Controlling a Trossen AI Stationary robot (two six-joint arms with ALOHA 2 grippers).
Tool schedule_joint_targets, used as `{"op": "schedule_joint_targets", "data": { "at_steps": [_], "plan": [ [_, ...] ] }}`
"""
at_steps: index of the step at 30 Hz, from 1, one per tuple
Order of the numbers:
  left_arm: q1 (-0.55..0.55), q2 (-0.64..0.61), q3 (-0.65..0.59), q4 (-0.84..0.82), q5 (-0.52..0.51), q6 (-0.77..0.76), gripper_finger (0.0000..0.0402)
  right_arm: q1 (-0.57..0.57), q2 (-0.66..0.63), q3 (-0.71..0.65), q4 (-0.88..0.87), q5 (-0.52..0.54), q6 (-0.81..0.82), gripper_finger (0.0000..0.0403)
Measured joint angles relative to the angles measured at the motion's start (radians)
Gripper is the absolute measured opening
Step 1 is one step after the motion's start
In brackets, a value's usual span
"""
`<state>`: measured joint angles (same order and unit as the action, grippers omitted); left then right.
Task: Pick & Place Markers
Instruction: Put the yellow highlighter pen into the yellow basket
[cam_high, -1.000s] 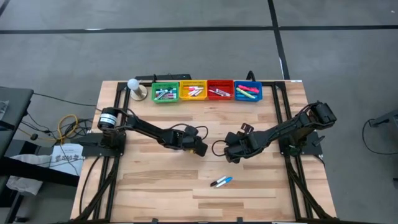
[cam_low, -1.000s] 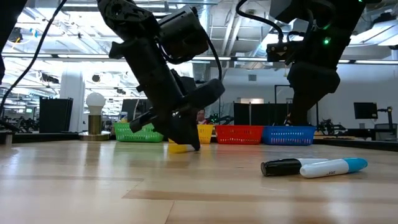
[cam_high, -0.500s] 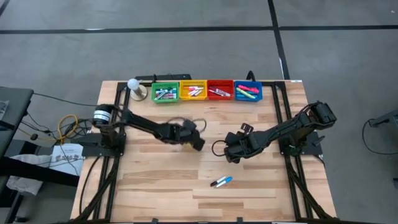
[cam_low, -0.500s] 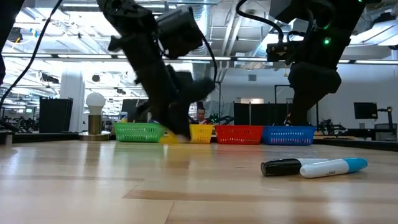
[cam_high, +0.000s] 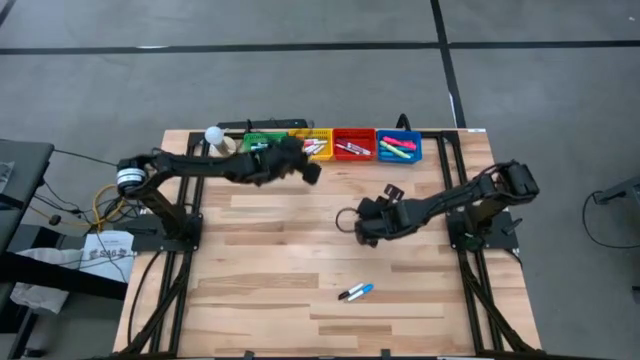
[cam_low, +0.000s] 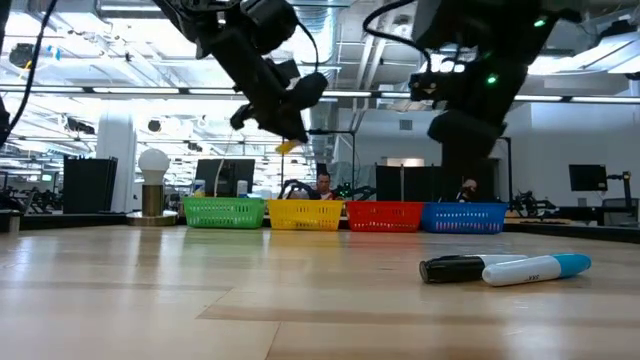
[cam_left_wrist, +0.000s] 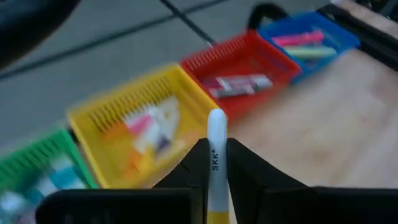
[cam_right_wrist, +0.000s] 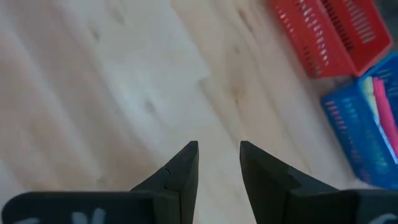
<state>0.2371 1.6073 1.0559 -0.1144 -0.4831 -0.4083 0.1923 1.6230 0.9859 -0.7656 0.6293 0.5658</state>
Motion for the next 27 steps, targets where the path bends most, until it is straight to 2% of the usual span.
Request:
{"op": "schedule_joint_targets", "data": {
  "at_steps": [2,9,14,20,27],
  "plan": [
    [0.051,-0.004,0.000,0.046,0.011,0.071,0.0034,-0.044,0.000,0.000,0.035,0.000,-0.045,0.0108],
    [0.194,0.045,0.001,0.245,0.169,0.281,0.0036,-0.226,0.000,0.000,0.135,-0.001,-0.096,0.0108],
    [0.258,0.116,0.001,0.325,0.204,0.401,0.0038,-0.325,0.000,0.000,0.188,-0.025,-0.096,0.0108],
    [0.330,0.221,0.000,0.411,0.345,0.456,0.0040,-0.393,0.000,0.000,0.249,-0.041,-0.096,0.0108],
    [0.349,0.253,0.000,0.414,0.357,0.463,0.0058,-0.418,0.000,0.000,0.281,-0.109,-0.096,0.0108]
  ]
}}
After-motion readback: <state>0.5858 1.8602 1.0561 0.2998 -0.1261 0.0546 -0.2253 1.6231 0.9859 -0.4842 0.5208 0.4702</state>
